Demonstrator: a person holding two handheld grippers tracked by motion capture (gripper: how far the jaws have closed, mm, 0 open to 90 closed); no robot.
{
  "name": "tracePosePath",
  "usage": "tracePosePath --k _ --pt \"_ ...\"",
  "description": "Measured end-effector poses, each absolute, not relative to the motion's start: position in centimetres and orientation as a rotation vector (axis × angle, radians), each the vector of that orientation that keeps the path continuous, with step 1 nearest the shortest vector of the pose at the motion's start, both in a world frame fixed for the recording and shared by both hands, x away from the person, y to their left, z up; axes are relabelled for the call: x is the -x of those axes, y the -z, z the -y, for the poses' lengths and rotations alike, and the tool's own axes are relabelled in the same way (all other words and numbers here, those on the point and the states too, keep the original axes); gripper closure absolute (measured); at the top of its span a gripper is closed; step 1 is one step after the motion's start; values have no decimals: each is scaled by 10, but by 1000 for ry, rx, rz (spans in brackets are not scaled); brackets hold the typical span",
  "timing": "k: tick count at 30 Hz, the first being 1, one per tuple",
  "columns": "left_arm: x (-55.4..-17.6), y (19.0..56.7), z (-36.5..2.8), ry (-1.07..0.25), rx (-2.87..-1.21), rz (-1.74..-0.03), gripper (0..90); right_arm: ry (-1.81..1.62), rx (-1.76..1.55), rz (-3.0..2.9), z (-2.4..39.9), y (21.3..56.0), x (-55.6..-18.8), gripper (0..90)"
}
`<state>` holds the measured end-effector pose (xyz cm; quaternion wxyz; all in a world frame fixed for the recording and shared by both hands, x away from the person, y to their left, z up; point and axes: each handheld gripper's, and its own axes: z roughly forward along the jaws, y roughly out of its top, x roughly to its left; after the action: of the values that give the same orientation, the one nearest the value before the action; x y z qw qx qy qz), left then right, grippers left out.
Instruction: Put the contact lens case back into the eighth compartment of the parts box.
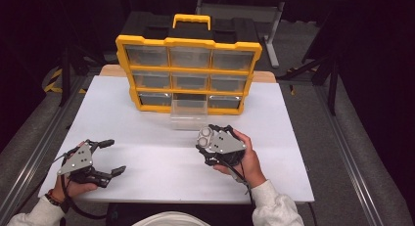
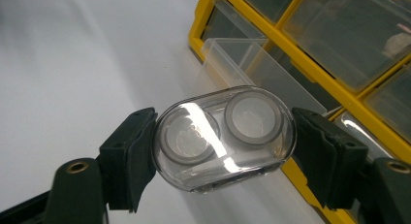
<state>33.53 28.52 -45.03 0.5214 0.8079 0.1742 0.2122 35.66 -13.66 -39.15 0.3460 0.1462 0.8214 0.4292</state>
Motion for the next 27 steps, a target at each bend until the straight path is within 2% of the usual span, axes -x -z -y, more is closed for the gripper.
tracePosePath --k 27 --pt "-337 451 -286 -503 -1936 -420 80 -1179 -453 -1921 126 356 -414 282"
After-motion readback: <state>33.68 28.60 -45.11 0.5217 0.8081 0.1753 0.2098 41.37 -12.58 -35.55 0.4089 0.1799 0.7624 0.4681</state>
